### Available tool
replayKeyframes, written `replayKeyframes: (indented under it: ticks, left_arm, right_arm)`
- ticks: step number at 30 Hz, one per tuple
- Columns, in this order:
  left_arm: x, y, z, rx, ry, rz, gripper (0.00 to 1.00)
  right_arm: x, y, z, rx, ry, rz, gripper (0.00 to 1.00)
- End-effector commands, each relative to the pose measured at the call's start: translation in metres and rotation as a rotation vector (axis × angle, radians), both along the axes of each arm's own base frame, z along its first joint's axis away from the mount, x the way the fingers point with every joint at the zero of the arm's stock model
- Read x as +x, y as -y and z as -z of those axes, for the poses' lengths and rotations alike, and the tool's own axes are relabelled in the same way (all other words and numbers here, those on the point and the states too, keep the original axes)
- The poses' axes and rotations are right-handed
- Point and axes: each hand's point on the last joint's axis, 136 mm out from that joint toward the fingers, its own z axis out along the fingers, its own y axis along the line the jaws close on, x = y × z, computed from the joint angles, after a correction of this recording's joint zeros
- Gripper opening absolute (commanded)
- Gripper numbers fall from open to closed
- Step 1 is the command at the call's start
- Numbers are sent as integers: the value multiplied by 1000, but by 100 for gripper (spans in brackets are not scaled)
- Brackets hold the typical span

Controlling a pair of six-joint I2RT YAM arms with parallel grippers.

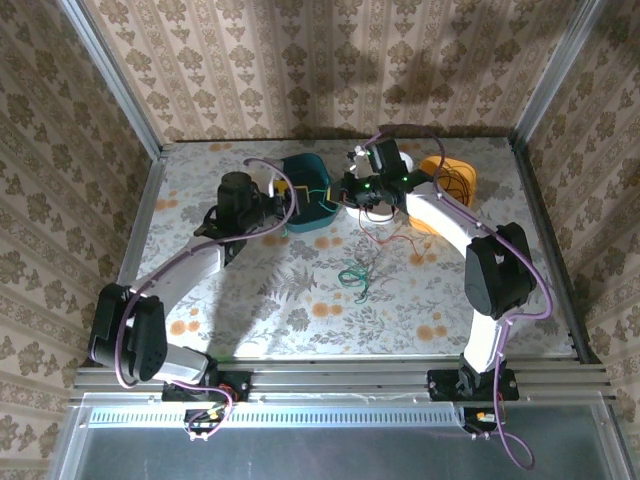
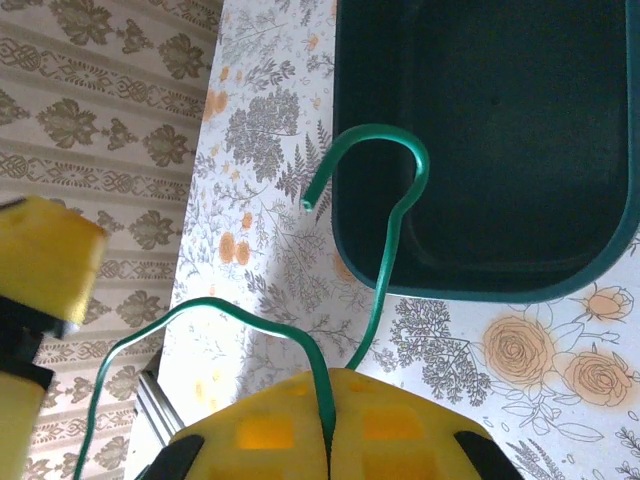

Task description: Untangle the cables

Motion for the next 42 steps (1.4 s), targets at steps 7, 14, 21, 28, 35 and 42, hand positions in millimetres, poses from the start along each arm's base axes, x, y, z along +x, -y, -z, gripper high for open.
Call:
replayKeyframes:
  ticks: [7,14,21,28,35,42]
  left_arm:
    - [3,2,8,83,35,-23,63]
    - [5,1,0,94,87,-27,65]
    - [1,10,-1,103,98,41,66]
    - [-8,21,-3,98,97,137,46]
    - [-15,28,-14,38,95,175,0]
    - [36,-5,-18,-8,102,-174,0]
  right_arm:
    - [-5,4,-50,110,104,-31,0]
    - [-16,1,-52,127,104,-86,0]
    - [-32,-3,-56,145,111,-165,0]
    - [-50,-8,-67,194,114,-260,0]
    - [-40,-6,-54,159,87,-215,0]
    - [1,38,-45,145,79,65,54]
